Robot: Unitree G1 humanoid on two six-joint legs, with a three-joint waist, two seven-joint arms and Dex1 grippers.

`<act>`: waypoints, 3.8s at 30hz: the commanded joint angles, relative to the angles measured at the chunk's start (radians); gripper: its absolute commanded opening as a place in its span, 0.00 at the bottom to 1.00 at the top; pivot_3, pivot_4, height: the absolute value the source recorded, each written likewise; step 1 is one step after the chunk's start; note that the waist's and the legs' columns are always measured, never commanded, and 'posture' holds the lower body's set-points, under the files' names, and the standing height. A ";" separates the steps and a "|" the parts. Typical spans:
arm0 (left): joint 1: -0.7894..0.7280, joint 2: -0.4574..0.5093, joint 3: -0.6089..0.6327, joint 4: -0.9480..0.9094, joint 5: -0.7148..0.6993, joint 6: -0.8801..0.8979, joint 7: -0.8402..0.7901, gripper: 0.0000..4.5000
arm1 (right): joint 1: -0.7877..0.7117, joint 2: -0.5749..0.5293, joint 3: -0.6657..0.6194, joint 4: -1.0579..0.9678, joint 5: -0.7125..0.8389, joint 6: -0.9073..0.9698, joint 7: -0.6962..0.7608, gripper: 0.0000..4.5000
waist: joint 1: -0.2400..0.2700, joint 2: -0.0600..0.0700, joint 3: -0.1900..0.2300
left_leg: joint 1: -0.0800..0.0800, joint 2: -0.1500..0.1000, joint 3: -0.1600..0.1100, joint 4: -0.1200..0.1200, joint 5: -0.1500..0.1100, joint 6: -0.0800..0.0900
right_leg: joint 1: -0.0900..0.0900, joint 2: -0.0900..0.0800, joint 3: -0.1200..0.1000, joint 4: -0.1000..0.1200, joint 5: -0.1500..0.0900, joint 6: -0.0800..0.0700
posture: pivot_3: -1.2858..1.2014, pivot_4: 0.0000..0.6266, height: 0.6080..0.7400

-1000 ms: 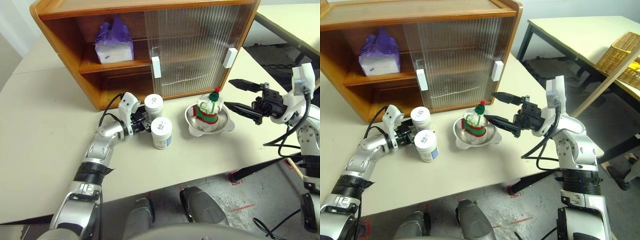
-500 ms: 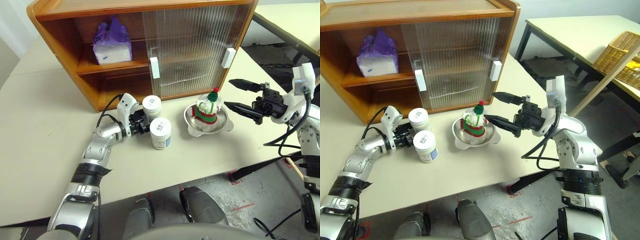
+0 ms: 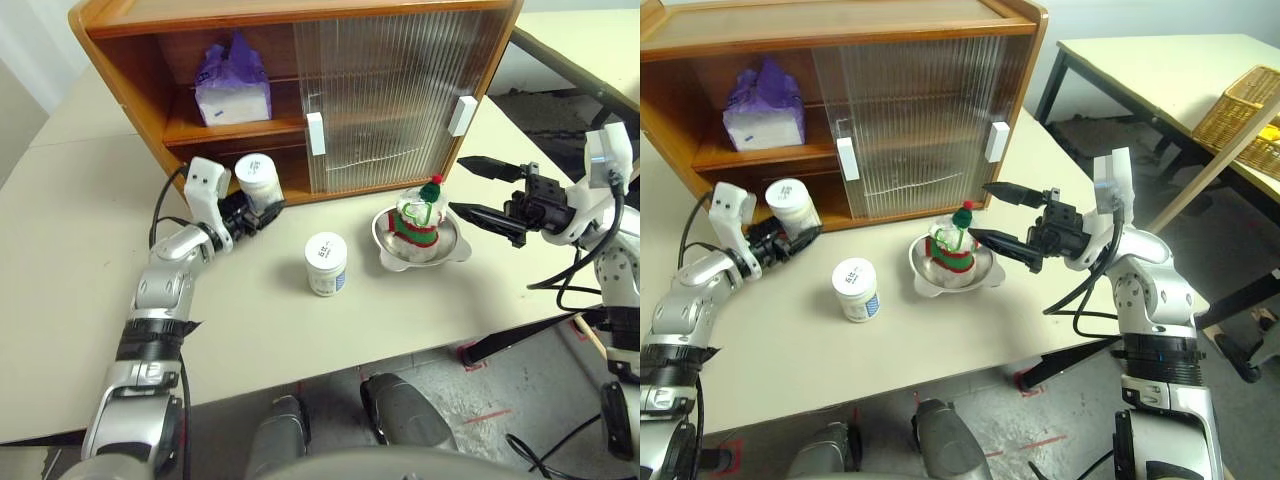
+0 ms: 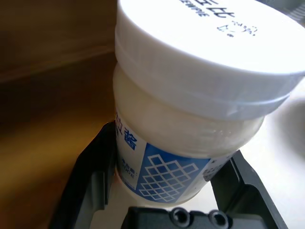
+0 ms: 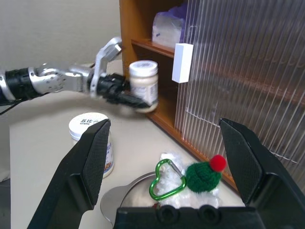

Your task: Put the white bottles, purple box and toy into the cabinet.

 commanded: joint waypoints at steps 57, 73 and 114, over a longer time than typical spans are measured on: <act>-0.216 -0.137 0.022 0.396 0.065 -0.080 0.255 0.99 | 0.033 -0.034 0.018 -0.076 0.066 0.085 0.041 1.00 | -0.021 -0.004 0.003 | -0.003 -0.021 0.006 0.005 0.006 0.005 | 0.002 0.000 -0.002 -0.002 -0.002 0.020 | 0.38 0.17 1.00; 0.050 -0.110 0.007 -0.164 0.095 0.188 0.330 0.99 | 0.024 -0.022 0.029 -0.060 0.058 0.078 0.051 1.00 | -0.014 -0.004 0.003 | -0.002 -0.021 0.007 0.004 0.004 0.004 | 0.002 0.000 -0.003 -0.002 -0.003 0.018 | 0.39 0.14 1.00; -0.180 -0.146 -0.007 0.215 0.164 -0.015 0.401 0.01 | 0.045 -0.002 0.022 -0.089 0.044 0.058 0.004 1.00 | -0.015 -0.004 0.002 | -0.002 -0.018 0.000 0.008 0.004 0.006 | 0.004 -0.001 -0.001 -0.001 -0.001 0.017 | 0.37 0.14 1.00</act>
